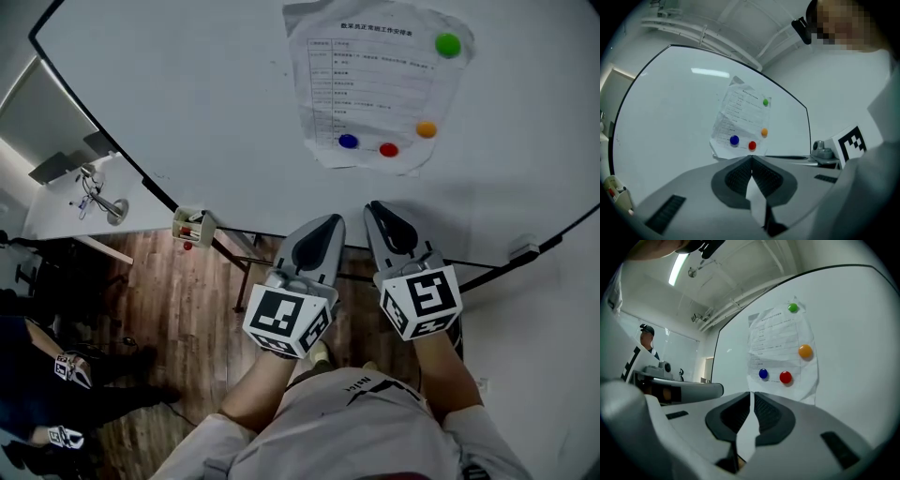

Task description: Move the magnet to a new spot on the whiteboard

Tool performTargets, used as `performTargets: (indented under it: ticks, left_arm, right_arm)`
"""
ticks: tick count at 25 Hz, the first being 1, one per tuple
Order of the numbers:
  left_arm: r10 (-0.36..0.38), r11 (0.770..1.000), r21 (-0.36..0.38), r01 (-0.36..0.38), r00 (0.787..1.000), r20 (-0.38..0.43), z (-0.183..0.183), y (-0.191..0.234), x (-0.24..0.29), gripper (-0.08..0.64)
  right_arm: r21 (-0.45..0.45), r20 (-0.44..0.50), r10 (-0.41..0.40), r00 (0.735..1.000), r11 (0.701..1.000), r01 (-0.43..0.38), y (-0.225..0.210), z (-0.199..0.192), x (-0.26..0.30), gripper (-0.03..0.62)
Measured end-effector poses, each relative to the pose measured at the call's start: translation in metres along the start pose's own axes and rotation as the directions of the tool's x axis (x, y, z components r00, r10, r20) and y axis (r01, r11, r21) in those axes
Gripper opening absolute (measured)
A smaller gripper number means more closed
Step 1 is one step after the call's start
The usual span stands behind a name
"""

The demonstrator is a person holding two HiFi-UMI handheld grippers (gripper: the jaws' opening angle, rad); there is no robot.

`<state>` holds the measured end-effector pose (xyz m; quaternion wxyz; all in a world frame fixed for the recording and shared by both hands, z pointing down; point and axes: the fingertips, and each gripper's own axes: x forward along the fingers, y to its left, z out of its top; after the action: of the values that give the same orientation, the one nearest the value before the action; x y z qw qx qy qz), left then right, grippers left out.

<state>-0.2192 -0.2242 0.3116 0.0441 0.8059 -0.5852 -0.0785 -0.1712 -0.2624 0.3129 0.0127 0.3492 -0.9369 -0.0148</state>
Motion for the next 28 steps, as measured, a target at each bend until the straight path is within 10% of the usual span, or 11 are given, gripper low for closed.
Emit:
performTargets:
  ticks: [28]
  left_arm:
    - [0.142, 0.990, 0.009, -0.142, 0.990, -0.012, -0.029, -0.103, -0.030, 0.011]
  right_arm:
    - [0.090, 0.017, 0.191, 0.981, 0.977, -0.192, 0.000, -0.018, -0.109, 0.014]
